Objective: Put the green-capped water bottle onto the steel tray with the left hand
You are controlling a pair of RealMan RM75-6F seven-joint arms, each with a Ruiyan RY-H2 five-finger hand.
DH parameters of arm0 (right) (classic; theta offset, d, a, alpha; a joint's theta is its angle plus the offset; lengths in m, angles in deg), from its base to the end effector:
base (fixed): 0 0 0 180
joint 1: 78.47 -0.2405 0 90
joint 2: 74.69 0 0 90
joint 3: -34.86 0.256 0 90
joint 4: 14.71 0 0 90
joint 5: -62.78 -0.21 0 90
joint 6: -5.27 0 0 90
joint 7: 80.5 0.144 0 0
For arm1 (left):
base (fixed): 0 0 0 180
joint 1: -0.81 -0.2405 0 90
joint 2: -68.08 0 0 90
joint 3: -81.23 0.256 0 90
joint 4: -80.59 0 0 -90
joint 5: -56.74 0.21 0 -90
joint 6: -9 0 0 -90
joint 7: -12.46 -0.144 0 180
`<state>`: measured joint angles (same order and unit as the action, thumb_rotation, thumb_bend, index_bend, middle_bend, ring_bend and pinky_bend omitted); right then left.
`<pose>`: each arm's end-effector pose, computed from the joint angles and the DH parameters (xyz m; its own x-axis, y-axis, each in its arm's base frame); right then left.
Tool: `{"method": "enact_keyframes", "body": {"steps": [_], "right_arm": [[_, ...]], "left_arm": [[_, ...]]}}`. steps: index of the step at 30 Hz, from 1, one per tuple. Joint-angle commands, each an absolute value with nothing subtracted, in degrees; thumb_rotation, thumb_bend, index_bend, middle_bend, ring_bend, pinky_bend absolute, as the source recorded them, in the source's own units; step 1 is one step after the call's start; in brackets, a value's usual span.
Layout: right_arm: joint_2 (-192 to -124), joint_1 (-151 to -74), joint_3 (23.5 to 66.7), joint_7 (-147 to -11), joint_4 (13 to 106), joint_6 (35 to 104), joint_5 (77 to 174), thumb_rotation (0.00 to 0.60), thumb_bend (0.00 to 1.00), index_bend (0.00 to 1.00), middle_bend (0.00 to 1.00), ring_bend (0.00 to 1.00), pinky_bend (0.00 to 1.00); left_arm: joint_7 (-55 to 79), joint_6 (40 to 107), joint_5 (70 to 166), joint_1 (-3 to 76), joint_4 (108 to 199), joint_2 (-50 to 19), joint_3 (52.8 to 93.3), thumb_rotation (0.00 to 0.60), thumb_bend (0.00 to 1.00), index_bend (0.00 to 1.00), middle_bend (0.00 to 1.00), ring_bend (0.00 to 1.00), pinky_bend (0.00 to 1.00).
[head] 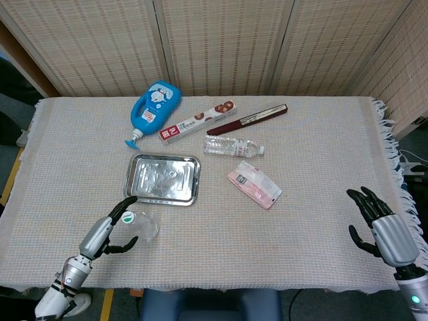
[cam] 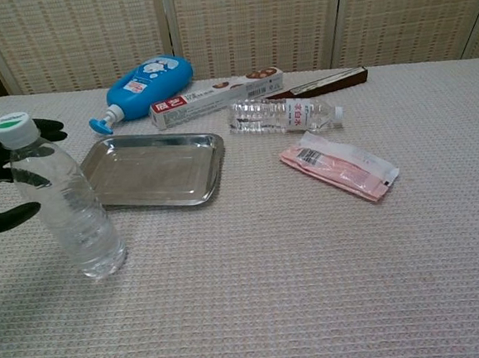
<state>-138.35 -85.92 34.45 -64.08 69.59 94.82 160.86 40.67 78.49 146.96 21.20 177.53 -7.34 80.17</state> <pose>-0.3037 -0.1820 0.1635 0.2771 -0.0184 0.9607 -0.9306 -0.2541 0.2635 -0.2150 0.2289 0.0492 -0.2306 0.4019 0.8862 0.9281 -0.1827 0.3244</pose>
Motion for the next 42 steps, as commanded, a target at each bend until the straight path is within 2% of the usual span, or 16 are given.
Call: {"method": "enact_keyframes", "body": {"steps": [1, 21, 23, 25, 27, 28, 30, 32, 33, 35, 38, 42], "right_arm": [[-138.3, -85.9, 34.4, -64.1, 69.6, 94.8, 160.9, 0.600, 0.25, 0.01, 0.09, 0.00, 0.20], [-138.1, -86.6, 33.9, -64.5, 70.0, 93.1, 160.5, 0.600, 0.25, 0.01, 0.09, 0.00, 0.20], [-138.1, -86.6, 34.0, -64.4, 70.0, 93.2, 160.4, 0.600, 0.25, 0.01, 0.09, 0.00, 0.20], [-138.1, -86.6, 34.1, -64.3, 70.1, 93.2, 160.2, 0.600, 0.25, 0.01, 0.09, 0.00, 0.20], [-138.1, -86.6, 34.1, -64.3, 70.1, 93.1, 160.1, 0.600, 0.25, 0.01, 0.09, 0.00, 0.20], [-138.1, -86.6, 34.2, -64.3, 70.1, 93.1, 160.1, 0.600, 0.25, 0.01, 0.09, 0.00, 0.20], [-138.2, -86.7, 34.2, -64.4, 70.1, 92.9, 159.9, 0.600, 0.25, 0.01, 0.09, 0.00, 0.20], [-138.1, -86.7, 34.1, -64.4, 70.2, 92.6, 159.8, 0.600, 0.25, 0.01, 0.09, 0.00, 0.20], [-138.1, -86.8, 34.1, -64.4, 70.2, 92.5, 159.8, 0.600, 0.25, 0.01, 0.09, 0.00, 0.20], [-138.1, -86.8, 34.1, -64.5, 70.3, 92.4, 159.8, 0.600, 0.25, 0.01, 0.09, 0.00, 0.20], [-138.0, -86.8, 34.1, -64.5, 70.3, 92.5, 159.7, 0.600, 0.25, 0.01, 0.09, 0.00, 0.20], [-137.9, -86.6, 34.0, -64.5, 70.4, 92.5, 159.7, 0.600, 0.25, 0.01, 0.09, 0.00, 0.20]], "left_arm": [[40.8, 78.6, 147.1, 21.3, 177.4, -7.7, 80.1, 0.600, 0.38, 0.00, 0.00, 0.00, 0.18], [41.9, 78.7, 145.6, 22.9, 175.3, -15.9, 79.2, 0.600, 0.38, 0.00, 0.00, 0.00, 0.15], [40.2, 79.8, 144.7, 22.6, 173.9, -17.7, 78.3, 0.600, 0.38, 0.00, 0.00, 0.03, 0.15], [38.2, 82.0, 143.7, 22.0, 171.6, -20.9, 77.2, 0.600, 0.38, 0.02, 0.03, 0.10, 0.16], [37.8, 82.9, 142.9, 21.7, 169.7, -23.2, 76.7, 0.600, 0.38, 0.08, 0.09, 0.18, 0.18], [37.6, 83.5, 142.7, 21.5, 168.8, -24.2, 76.3, 0.600, 0.39, 0.13, 0.16, 0.22, 0.18], [37.5, 86.1, 140.5, 20.4, 167.5, -27.4, 74.4, 0.600, 0.42, 0.32, 0.41, 0.39, 0.26], [38.0, 87.8, 139.2, 19.7, 166.9, -29.9, 73.2, 0.600, 0.53, 0.63, 0.75, 0.67, 0.56], [38.4, 88.0, 139.0, 19.6, 166.7, -30.2, 73.1, 0.600, 0.58, 0.72, 0.84, 0.75, 0.67], [37.7, 88.3, 138.8, 19.6, 165.9, -30.4, 72.6, 0.600, 0.64, 0.79, 0.91, 0.81, 0.72], [35.8, 90.3, 139.5, 19.6, 164.7, -30.7, 71.5, 0.600, 0.70, 0.84, 0.95, 0.84, 0.75], [34.0, 91.4, 140.6, 20.3, 165.2, -28.5, 69.7, 0.600, 0.71, 0.85, 0.97, 0.85, 0.76]]}}
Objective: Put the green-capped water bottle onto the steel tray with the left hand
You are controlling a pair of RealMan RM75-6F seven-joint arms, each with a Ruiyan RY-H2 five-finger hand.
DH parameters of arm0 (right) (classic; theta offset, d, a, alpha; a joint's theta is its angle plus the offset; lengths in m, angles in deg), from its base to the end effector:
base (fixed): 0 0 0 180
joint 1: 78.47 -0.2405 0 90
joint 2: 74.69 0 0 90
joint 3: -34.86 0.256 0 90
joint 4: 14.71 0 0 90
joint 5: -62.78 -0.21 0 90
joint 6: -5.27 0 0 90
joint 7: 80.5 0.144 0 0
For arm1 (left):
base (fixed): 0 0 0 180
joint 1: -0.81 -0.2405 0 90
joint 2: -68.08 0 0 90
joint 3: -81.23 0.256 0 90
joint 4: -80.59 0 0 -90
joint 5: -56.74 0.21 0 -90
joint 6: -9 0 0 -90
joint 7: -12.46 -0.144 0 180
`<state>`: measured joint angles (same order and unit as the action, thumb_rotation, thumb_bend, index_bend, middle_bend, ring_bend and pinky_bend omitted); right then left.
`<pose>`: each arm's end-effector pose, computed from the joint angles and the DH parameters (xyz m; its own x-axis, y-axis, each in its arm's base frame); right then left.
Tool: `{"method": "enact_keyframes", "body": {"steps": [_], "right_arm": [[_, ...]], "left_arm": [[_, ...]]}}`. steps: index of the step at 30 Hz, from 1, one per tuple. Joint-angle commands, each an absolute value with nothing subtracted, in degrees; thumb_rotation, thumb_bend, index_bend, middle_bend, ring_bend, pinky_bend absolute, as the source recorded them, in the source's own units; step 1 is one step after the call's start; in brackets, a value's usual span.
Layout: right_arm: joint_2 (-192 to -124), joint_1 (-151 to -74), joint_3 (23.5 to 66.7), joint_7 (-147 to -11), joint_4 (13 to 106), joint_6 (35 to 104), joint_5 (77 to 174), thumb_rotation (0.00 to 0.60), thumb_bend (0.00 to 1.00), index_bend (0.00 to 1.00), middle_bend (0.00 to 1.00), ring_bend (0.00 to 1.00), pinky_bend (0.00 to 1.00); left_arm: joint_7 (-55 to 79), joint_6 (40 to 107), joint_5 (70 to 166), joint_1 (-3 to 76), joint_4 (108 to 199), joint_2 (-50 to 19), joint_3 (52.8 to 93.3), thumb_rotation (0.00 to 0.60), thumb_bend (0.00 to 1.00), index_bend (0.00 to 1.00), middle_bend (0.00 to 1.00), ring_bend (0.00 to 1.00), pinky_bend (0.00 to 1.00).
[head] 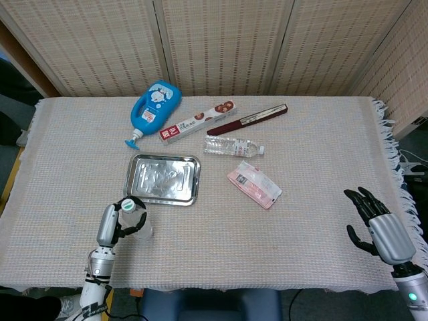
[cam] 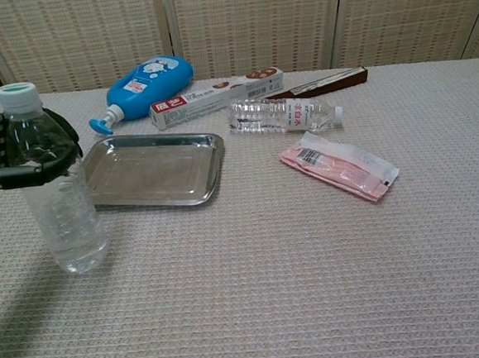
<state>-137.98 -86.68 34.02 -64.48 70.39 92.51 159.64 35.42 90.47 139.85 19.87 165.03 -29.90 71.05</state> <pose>-0.3054 -0.1851 0.1600 0.2845 -0.0532 0.9572 -0.9353 -0.2347 0.2649 -0.1916 0.2562 0.0014 -0.4437 0.0690 0.8935 0.8749 -0.1828 0.4485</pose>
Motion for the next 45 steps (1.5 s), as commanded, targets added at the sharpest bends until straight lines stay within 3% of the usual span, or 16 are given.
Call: {"method": "enact_keyframes", "body": {"steps": [1, 8, 15, 21, 26, 30, 36, 38, 41, 45], "right_arm": [[-137.9, -86.6, 33.9, -64.4, 70.4, 92.5, 159.7, 0.600, 0.25, 0.01, 0.09, 0.00, 0.20], [-137.9, -86.8, 33.8, -64.5, 70.4, 92.0, 159.7, 0.600, 0.25, 0.01, 0.09, 0.00, 0.20], [-138.3, -87.1, 33.5, -65.4, 70.2, 90.9, 159.7, 0.600, 0.25, 0.01, 0.09, 0.00, 0.20], [-138.4, -87.5, 33.3, -65.9, 70.3, 89.6, 159.2, 0.600, 0.25, 0.01, 0.09, 0.00, 0.20], [-138.4, -87.6, 33.3, -65.8, 70.4, 89.4, 159.1, 0.600, 0.25, 0.01, 0.09, 0.00, 0.20], [-138.3, -87.6, 33.2, -65.8, 70.5, 89.4, 159.1, 0.600, 0.25, 0.01, 0.09, 0.00, 0.20], [-138.3, -87.6, 33.2, -66.0, 70.5, 89.2, 159.0, 0.600, 0.25, 0.01, 0.09, 0.00, 0.20], [-138.3, -87.6, 33.1, -66.0, 70.5, 89.1, 159.0, 0.600, 0.25, 0.01, 0.09, 0.00, 0.20], [-138.4, -87.7, 33.1, -66.2, 70.5, 89.0, 159.0, 0.600, 0.25, 0.01, 0.09, 0.00, 0.20], [-138.4, -87.7, 33.1, -66.3, 70.6, 88.9, 158.8, 0.600, 0.25, 0.01, 0.09, 0.00, 0.20]], "left_arm": [[33.0, 92.3, 141.1, 20.6, 165.5, -27.4, 68.6, 0.600, 0.71, 0.85, 0.97, 0.85, 0.76], [27.1, 97.3, 141.4, 21.3, 166.4, -20.8, 61.5, 0.600, 0.71, 0.85, 0.97, 0.85, 0.76], [22.2, 97.8, 140.3, 21.4, 163.6, -19.0, 61.3, 0.600, 0.70, 0.85, 0.97, 0.85, 0.76], [46.9, 88.3, 135.4, 21.6, 176.1, -16.2, 62.0, 0.600, 0.70, 0.85, 0.98, 0.85, 0.77], [51.2, 87.0, 134.6, 22.0, 177.3, -16.2, 61.7, 0.600, 0.70, 0.85, 0.98, 0.86, 0.77], [40.3, 90.5, 135.8, 22.7, 171.5, -17.9, 61.6, 0.600, 0.70, 0.85, 0.98, 0.85, 0.77], [1.3, 101.3, 144.9, 26.0, 145.8, -23.6, 64.0, 0.600, 0.70, 0.86, 0.98, 0.86, 0.77], [-2.0, 101.9, 147.1, 26.8, 141.7, -24.0, 65.5, 0.600, 0.70, 0.87, 0.99, 0.86, 0.77], [5.7, 99.0, 143.8, 26.0, 145.6, -24.0, 65.6, 0.600, 0.70, 0.87, 0.99, 0.86, 0.77], [22.8, 93.5, 138.4, 24.7, 157.6, -21.2, 64.7, 0.600, 0.70, 0.87, 1.00, 0.86, 0.76]]}}
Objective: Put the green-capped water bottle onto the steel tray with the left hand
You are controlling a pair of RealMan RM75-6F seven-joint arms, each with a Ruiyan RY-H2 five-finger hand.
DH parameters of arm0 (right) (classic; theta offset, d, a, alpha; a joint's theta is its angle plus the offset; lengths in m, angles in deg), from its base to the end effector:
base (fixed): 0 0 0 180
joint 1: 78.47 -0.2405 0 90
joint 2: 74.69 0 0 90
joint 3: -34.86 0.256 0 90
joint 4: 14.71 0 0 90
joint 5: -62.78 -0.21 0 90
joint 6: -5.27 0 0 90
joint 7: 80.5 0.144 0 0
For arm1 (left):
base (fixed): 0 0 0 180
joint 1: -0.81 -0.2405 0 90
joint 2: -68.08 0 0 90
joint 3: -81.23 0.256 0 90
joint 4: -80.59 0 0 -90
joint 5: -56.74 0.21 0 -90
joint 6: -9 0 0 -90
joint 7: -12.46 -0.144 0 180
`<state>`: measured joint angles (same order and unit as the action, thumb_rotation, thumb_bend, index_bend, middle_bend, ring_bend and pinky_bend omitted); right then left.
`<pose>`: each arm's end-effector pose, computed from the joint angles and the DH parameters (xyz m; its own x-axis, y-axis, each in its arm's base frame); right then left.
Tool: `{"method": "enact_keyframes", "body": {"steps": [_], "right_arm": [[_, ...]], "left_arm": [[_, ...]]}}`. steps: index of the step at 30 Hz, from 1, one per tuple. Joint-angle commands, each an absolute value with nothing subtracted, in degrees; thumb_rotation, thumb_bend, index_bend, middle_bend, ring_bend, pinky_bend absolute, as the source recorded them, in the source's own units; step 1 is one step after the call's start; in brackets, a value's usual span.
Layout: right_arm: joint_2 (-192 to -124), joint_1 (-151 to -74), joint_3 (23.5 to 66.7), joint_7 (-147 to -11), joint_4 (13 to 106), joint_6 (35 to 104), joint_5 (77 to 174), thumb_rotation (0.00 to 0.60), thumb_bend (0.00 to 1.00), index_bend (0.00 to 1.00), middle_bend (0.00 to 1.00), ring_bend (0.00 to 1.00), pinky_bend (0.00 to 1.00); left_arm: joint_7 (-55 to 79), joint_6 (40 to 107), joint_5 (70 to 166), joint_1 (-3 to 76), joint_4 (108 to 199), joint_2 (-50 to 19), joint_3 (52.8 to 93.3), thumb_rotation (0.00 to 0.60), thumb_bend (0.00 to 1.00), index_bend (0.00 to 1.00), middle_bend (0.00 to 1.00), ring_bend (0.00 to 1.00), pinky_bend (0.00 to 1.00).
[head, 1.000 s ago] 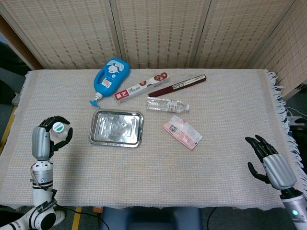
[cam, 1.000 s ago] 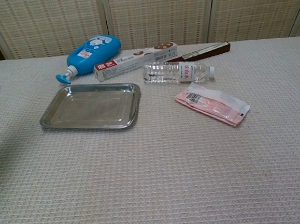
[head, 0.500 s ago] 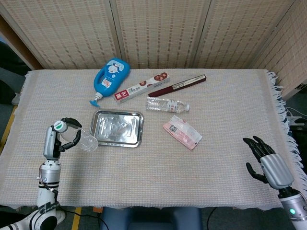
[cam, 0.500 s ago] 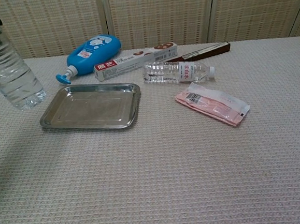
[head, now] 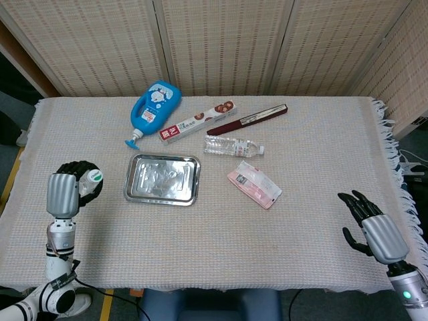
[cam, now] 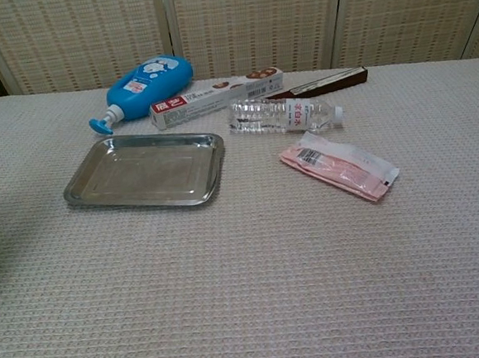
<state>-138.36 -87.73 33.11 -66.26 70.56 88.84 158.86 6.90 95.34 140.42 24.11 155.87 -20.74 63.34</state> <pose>-0.3089 -0.1874 0.1487 0.3178 -0.1142 0.9413 -0.9315 -0.2230 0.2874 -0.2241 0.3141 0.0932 0.2422 -0.3415 0.9081 0.9319 -0.1788 -0.3157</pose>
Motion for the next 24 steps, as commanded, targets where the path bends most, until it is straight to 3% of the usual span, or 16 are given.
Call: {"method": "enact_keyframes", "body": {"steps": [1, 7, 11, 18, 24], "right_arm": [[-138.3, -87.7, 33.1, -66.3, 70.6, 88.9, 158.8, 0.600, 0.25, 0.01, 0.09, 0.00, 0.20], [-138.2, -87.7, 33.0, -66.2, 70.8, 88.8, 158.7, 0.600, 0.25, 0.01, 0.09, 0.00, 0.20], [-138.2, -87.7, 33.0, -66.1, 70.7, 88.7, 158.7, 0.600, 0.25, 0.01, 0.09, 0.00, 0.20], [-138.2, -87.7, 32.9, -66.0, 70.6, 88.8, 159.0, 0.600, 0.25, 0.01, 0.09, 0.00, 0.20], [-138.3, -87.8, 32.9, -66.2, 70.6, 88.4, 158.6, 0.600, 0.25, 0.01, 0.09, 0.00, 0.20]], "left_arm": [[28.4, 92.3, 137.1, 24.3, 161.0, -20.6, 64.3, 0.600, 0.70, 0.87, 1.00, 0.86, 0.76], [55.2, 85.6, 132.6, 22.5, 175.9, -15.4, 62.0, 0.600, 0.70, 0.87, 1.00, 0.87, 0.77], [61.4, 83.6, 131.6, 21.9, 179.4, -13.5, 61.7, 0.600, 0.70, 0.87, 1.00, 0.87, 0.76], [47.7, 86.8, 129.6, 23.1, 173.1, -16.8, 60.8, 0.600, 0.70, 0.87, 1.00, 0.87, 0.76], [43.8, 84.7, 127.9, 26.2, 178.6, -11.4, 54.3, 0.600, 0.70, 0.87, 1.00, 0.87, 0.76]]}}
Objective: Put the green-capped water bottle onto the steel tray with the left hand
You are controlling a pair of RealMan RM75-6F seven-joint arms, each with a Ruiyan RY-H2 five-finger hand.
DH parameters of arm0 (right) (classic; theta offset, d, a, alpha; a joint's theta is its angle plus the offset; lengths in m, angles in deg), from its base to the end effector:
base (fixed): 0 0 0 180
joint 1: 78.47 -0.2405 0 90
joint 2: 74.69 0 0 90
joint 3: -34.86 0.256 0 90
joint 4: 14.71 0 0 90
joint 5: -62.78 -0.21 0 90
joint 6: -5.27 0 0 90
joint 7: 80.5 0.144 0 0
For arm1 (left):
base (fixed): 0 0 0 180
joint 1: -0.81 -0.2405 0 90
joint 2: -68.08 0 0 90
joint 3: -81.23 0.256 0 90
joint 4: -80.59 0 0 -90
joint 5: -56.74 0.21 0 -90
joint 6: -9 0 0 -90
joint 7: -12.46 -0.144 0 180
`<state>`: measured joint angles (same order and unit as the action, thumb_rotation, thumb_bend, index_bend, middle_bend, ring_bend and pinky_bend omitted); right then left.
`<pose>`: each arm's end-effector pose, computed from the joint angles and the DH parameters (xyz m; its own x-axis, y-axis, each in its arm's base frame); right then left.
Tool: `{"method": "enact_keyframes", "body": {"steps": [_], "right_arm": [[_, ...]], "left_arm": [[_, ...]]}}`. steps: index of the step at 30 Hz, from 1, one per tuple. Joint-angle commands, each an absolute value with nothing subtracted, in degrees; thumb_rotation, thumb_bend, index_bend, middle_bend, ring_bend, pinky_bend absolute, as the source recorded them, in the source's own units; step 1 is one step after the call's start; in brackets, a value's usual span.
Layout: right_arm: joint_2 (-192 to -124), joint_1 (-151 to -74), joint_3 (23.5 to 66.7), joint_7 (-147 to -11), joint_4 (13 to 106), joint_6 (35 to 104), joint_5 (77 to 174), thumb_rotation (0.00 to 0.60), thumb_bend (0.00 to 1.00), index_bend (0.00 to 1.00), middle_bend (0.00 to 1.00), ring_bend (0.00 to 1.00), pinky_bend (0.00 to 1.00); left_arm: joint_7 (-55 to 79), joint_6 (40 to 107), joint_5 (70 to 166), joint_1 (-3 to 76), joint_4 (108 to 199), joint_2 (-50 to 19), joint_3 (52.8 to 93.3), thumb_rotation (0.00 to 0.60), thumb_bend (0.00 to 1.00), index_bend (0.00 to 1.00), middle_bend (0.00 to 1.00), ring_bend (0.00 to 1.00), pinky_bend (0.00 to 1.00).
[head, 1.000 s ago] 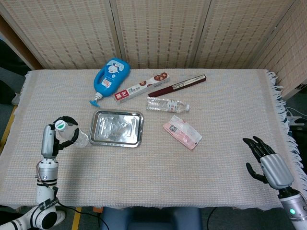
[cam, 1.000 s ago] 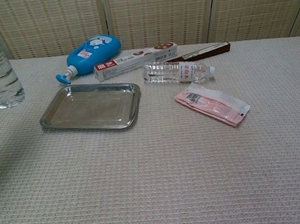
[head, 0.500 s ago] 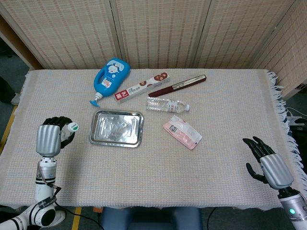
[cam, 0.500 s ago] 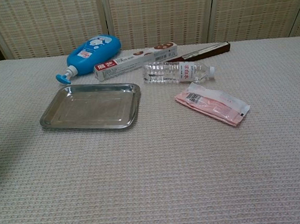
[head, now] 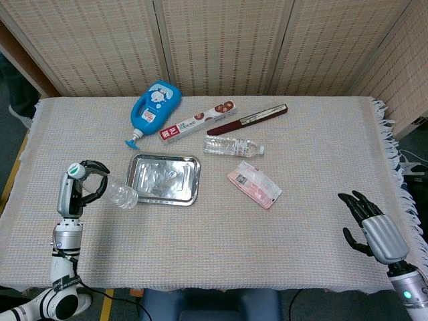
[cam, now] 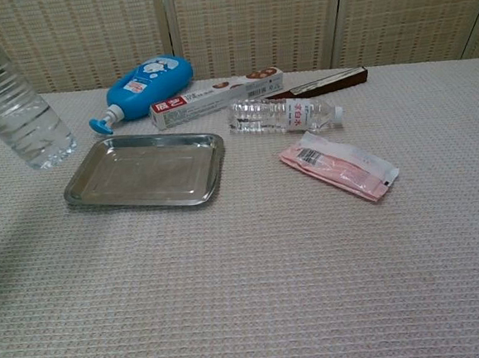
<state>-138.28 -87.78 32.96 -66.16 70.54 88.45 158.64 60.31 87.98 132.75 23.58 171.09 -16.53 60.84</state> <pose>-0.3101 -0.1873 0.1484 0.3186 -0.1222 0.9400 -0.9326 -0.2179 0.2878 -0.1978 0.3123 0.0932 -0.7506 0.0130 0.6606 0.6389 -0.2405 0.7307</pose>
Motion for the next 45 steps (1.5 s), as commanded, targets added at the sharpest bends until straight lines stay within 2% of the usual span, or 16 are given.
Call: {"method": "enact_keyframes", "body": {"steps": [1, 5, 8, 13, 15, 18, 22, 26, 29, 37, 41, 45], "right_arm": [[-138.3, -87.8, 32.9, -66.3, 70.6, 88.4, 158.6, 0.600, 0.25, 0.01, 0.09, 0.00, 0.20], [-138.4, -87.9, 32.9, -66.4, 70.4, 88.2, 158.6, 0.600, 0.25, 0.01, 0.09, 0.00, 0.20], [-138.6, -88.0, 32.8, -66.7, 70.3, 87.9, 158.6, 0.600, 0.25, 0.01, 0.09, 0.00, 0.20], [-138.7, -88.1, 32.9, -67.0, 70.3, 87.3, 158.3, 0.600, 0.25, 0.01, 0.09, 0.00, 0.20], [-138.7, -88.2, 32.9, -66.9, 70.4, 87.2, 158.2, 0.600, 0.25, 0.01, 0.09, 0.00, 0.20], [-138.4, -88.2, 32.8, -66.6, 70.5, 87.3, 158.4, 0.600, 0.25, 0.01, 0.09, 0.00, 0.20], [-138.3, -88.0, 32.8, -66.3, 70.5, 88.1, 158.7, 0.600, 0.25, 0.01, 0.09, 0.00, 0.20], [-138.2, -87.9, 32.9, -66.0, 70.4, 88.6, 158.9, 0.600, 0.25, 0.01, 0.09, 0.00, 0.20], [-138.2, -87.9, 32.9, -65.9, 70.3, 88.5, 158.8, 0.600, 0.25, 0.01, 0.09, 0.00, 0.20], [-138.4, -88.2, 33.0, -66.4, 70.4, 87.4, 158.1, 0.600, 0.25, 0.01, 0.09, 0.00, 0.20], [-138.5, -88.3, 33.0, -66.5, 70.4, 87.3, 157.9, 0.600, 0.25, 0.01, 0.09, 0.00, 0.20], [-138.5, -88.4, 33.0, -66.7, 70.4, 86.7, 157.7, 0.600, 0.25, 0.01, 0.09, 0.00, 0.20]], "left_arm": [[42.1, 84.6, 128.0, 26.5, 179.5, -10.3, 53.7, 0.600, 0.70, 0.87, 1.00, 0.87, 0.76], [37.9, 85.0, 127.8, 26.6, 181.8, -8.5, 53.9, 0.600, 0.70, 0.87, 1.00, 0.87, 0.76], [38.8, 84.7, 127.5, 25.4, 179.6, -10.6, 57.4, 0.600, 0.70, 0.87, 1.00, 0.87, 0.76], [42.2, 83.0, 126.4, 24.4, 169.7, -17.8, 62.6, 0.600, 0.70, 0.87, 1.00, 0.87, 0.76], [43.7, 82.0, 126.0, 24.7, 167.5, -18.9, 62.6, 0.600, 0.70, 0.87, 1.00, 0.87, 0.76], [43.3, 82.3, 126.4, 26.0, 166.6, -18.7, 60.4, 0.600, 0.70, 0.87, 1.00, 0.87, 0.76], [39.9, 83.0, 127.5, 28.4, 172.3, -14.0, 55.2, 0.600, 0.70, 0.87, 1.00, 0.87, 0.76], [34.0, 84.9, 127.9, 29.4, 178.0, -10.2, 52.2, 0.600, 0.70, 0.87, 1.00, 0.87, 0.76], [33.2, 85.0, 127.6, 29.0, 179.8, -9.3, 52.7, 0.600, 0.70, 0.87, 1.00, 0.87, 0.76], [35.4, 84.8, 128.5, 26.9, 173.3, -14.8, 60.5, 0.600, 0.69, 0.87, 1.00, 0.87, 0.76], [36.1, 84.8, 128.9, 26.9, 171.7, -16.2, 61.4, 0.600, 0.70, 0.87, 1.00, 0.87, 0.76], [36.2, 84.7, 128.1, 28.5, 165.9, -22.1, 61.3, 0.600, 0.70, 0.87, 1.00, 0.87, 0.76]]}}
